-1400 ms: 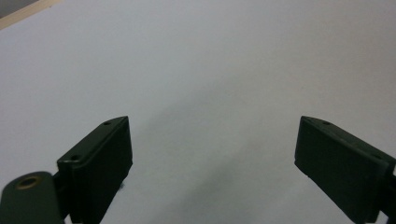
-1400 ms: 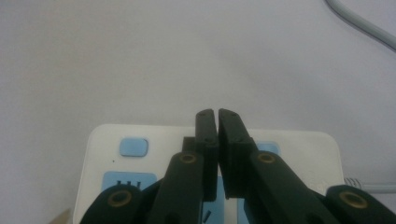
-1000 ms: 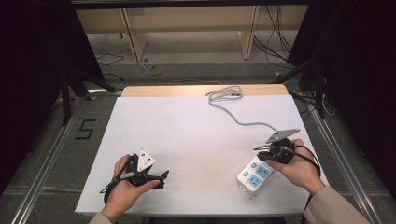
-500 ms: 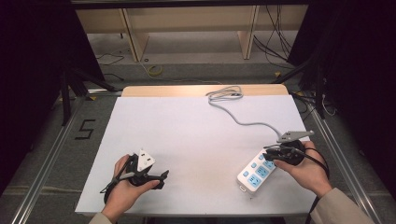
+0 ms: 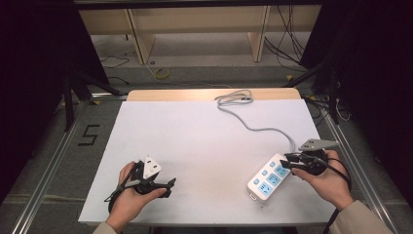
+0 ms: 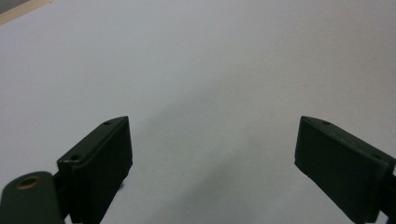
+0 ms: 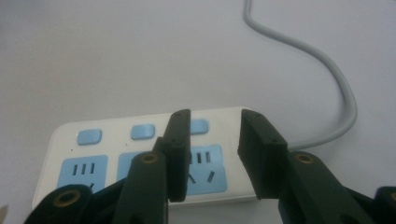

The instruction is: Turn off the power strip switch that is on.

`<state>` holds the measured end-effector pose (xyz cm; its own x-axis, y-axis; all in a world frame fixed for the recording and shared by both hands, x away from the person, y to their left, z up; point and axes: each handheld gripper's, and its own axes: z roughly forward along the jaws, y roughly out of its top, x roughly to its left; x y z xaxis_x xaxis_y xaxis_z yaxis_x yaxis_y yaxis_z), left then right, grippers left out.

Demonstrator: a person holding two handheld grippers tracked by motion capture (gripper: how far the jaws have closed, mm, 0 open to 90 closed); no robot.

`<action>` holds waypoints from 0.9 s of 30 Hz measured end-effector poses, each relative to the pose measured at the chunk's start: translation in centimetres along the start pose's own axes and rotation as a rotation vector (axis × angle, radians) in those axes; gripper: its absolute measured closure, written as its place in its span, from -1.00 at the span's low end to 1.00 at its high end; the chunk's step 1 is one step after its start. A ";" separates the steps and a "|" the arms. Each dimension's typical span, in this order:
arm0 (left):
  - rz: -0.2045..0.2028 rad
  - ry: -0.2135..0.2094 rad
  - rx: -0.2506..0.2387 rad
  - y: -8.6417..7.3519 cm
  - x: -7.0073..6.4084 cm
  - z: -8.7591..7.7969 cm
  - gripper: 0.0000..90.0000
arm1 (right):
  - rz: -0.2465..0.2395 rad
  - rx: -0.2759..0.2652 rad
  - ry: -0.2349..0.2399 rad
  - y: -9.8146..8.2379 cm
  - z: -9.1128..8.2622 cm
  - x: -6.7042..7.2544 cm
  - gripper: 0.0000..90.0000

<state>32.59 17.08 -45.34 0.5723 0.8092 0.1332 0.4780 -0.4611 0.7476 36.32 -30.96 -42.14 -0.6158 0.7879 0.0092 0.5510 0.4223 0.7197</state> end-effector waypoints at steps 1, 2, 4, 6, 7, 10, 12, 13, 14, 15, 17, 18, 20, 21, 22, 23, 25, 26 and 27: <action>-0.003 0.000 0.000 0.0 0.0 0.0 -0.76 | 0.000 -0.005 -0.001 -0.1 -0.1 -0.1 0.39; -0.003 0.000 0.000 0.0 0.0 0.0 -0.76 | 0.003 -0.010 -0.002 -0.2 -0.2 -0.1 0.38; -0.004 0.000 0.000 0.0 0.0 0.0 -0.76 | 0.008 -0.021 -0.001 -0.4 -0.3 -0.2 0.33; -0.002 -0.001 0.003 -0.1 0.0 0.0 -0.76 | 0.008 -0.026 -0.001 -0.7 -0.3 -0.3 0.28; -0.001 -0.002 0.004 -0.1 0.0 0.0 -0.76 | 0.005 -0.030 0.000 -0.9 -0.4 -0.3 0.26; 0.000 -0.001 0.004 -0.1 0.0 0.0 -0.76 | -0.002 -0.041 -0.001 -1.3 -0.4 -0.4 0.18; -0.002 -0.001 0.005 -0.2 0.1 -0.1 -0.76 | -0.002 -0.049 -0.007 -1.5 -0.5 -0.5 0.13; -0.001 -0.001 0.007 -0.2 0.1 -0.1 -0.76 | 0.001 -0.056 -0.010 -1.7 -0.6 -0.5 0.12; -0.001 -0.002 0.008 -0.2 0.1 -0.1 -0.76 | 0.000 -0.061 -0.011 -1.8 -0.6 -0.5 0.10; -0.002 -0.003 0.009 -0.2 0.1 -0.1 -0.76 | -0.002 -0.068 -0.013 -1.9 -0.6 -0.5 0.08; -0.006 -0.005 0.009 -0.2 0.0 -0.1 -0.76 | -0.001 -0.078 -0.015 -2.1 -0.7 -0.5 0.05; -0.006 -0.005 0.007 -0.2 0.0 -0.1 -0.76 | 0.000 -0.083 -0.017 -2.2 -0.7 -0.5 0.03; -0.006 -0.005 0.009 -0.2 0.0 -0.1 -0.76 | -0.001 -0.090 -0.021 -2.4 -0.8 -0.5 0.00; -0.006 -0.005 0.008 -0.2 0.0 -0.1 -0.76 | -0.001 -0.095 -0.022 -2.5 -0.8 -0.5 -0.01; -0.006 -0.005 0.008 -0.3 0.0 -0.1 -0.76 | -0.002 -0.096 -0.022 -2.6 -0.8 -0.5 -0.01; -0.006 -0.006 0.008 -0.3 0.0 -0.1 -0.76 | 0.001 -0.098 -0.020 -2.7 -0.8 -0.5 -0.03; -0.001 -0.007 0.011 -0.3 0.0 -0.1 -0.76 | 0.002 -0.102 -0.019 -2.9 -0.8 -0.4 -0.04; -0.005 -0.007 0.007 -0.3 0.0 0.0 -0.76 | 0.006 -0.106 -0.020 -3.0 -0.9 -0.4 -0.05; -0.004 -0.007 0.007 -0.2 0.0 -0.1 -0.76 | 0.009 -0.105 -0.019 -3.1 -0.9 -0.3 -0.08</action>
<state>32.43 17.20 -45.48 0.5749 0.8086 0.1254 0.4853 -0.4604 0.7433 34.31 -32.94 -43.71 -0.5998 0.8002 0.0034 0.4935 0.3665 0.7887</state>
